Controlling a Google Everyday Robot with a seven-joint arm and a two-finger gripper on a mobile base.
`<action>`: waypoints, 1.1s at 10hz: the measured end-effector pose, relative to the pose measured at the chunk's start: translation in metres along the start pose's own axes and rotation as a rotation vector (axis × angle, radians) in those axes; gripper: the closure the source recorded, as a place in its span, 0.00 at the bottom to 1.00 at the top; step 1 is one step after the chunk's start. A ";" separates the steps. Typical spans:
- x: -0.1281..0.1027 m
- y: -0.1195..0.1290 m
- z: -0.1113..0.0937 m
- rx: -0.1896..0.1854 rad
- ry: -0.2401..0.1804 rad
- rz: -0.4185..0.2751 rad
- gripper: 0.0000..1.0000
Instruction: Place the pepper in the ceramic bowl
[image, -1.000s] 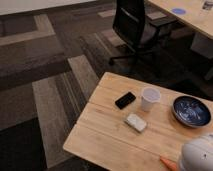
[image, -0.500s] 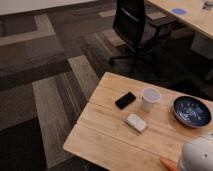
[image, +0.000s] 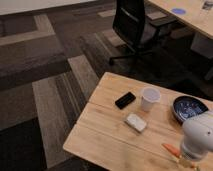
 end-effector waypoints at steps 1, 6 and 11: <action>0.000 0.000 0.000 0.000 0.000 0.000 0.88; -0.005 -0.064 -0.010 -0.014 -0.078 -0.056 0.88; -0.031 -0.204 -0.014 0.118 0.001 -0.120 0.88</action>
